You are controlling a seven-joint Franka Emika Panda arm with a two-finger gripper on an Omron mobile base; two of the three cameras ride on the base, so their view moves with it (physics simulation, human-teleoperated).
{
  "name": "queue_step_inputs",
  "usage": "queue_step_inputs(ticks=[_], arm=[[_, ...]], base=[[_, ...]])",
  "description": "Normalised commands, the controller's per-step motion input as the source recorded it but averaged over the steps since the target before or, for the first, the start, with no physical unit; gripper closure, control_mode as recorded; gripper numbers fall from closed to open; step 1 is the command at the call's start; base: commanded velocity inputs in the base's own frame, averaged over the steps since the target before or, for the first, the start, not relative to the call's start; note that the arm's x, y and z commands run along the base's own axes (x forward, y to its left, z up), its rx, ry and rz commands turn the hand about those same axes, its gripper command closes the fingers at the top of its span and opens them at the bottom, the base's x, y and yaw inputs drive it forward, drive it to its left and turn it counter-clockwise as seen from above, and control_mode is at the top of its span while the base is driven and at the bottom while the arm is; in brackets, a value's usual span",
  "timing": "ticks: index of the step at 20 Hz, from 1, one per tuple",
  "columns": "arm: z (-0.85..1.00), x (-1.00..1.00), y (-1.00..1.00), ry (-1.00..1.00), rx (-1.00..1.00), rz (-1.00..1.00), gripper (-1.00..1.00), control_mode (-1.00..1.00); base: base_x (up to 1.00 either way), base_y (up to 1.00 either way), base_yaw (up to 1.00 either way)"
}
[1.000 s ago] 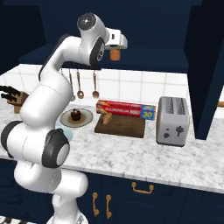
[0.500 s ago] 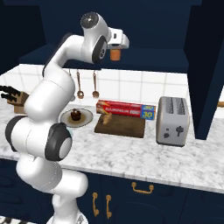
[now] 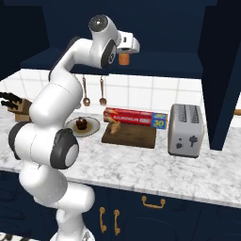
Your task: From the different types of pastries on the counter, select a croissant and place it on the cutting board. Then retrieve a jar of jam from the cabinet and place it alongside the croissant on the cutting board.
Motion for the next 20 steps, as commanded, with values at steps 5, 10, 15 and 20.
queue_step_inputs(ticks=[5, 10, 15, 20], arm=[[-0.11, 0.23, 0.0, 0.0, 0.0, 0.0, -1.0, -1.0], [-0.05, 0.24, -0.09, 0.0, 0.0, 0.0, -1.0, -1.0], [-0.05, 0.21, -0.1, 0.0, 0.0, 0.0, -1.0, -1.0], [-0.15, 0.08, -0.01, 0.0, 0.06, 0.04, 1.0, -1.0]], base=[[0.0, 0.0, 0.0], [0.0, 0.0, 0.0], [0.0, 0.0, 0.0], [0.0, 0.0, 0.0]])
